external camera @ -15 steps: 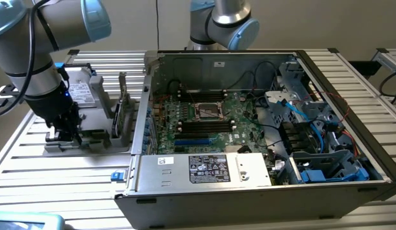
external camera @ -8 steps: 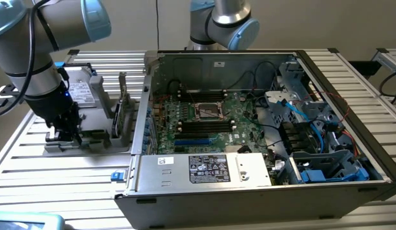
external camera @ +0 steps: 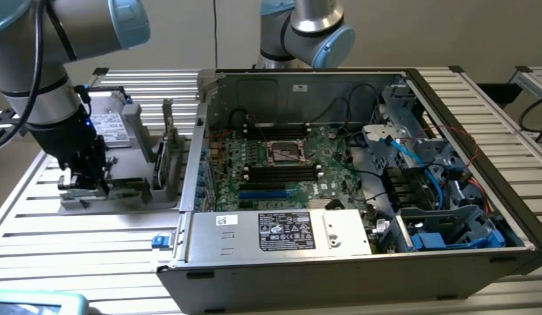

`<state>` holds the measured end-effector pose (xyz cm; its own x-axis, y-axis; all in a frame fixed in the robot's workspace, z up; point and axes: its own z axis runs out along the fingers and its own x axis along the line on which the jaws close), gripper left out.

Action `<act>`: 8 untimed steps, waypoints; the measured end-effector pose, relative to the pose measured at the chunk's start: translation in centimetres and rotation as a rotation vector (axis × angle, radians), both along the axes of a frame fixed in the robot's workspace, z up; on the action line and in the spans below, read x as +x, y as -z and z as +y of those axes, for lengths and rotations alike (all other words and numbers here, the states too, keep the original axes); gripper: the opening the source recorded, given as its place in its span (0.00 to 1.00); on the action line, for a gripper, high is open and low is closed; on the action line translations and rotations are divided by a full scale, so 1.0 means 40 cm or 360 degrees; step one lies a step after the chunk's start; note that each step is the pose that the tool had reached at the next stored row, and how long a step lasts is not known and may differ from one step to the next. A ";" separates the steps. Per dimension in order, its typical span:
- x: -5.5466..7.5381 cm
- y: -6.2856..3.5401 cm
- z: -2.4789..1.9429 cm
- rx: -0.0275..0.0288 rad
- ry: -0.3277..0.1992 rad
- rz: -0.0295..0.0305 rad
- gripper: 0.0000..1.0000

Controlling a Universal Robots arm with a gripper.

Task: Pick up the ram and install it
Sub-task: 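Pick up the ram and move it above insertion slot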

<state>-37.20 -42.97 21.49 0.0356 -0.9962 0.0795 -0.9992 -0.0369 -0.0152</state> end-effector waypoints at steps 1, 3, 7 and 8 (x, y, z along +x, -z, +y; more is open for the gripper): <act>0.000 -0.008 0.000 -0.00028 0.0000 0.00001 0.13; 0.000 -0.023 0.000 -0.00087 0.0000 0.00004 0.13; 0.000 -0.056 0.000 -0.00182 0.0000 0.00003 0.13; 0.000 -0.065 0.000 -0.00200 0.0000 0.00000 0.13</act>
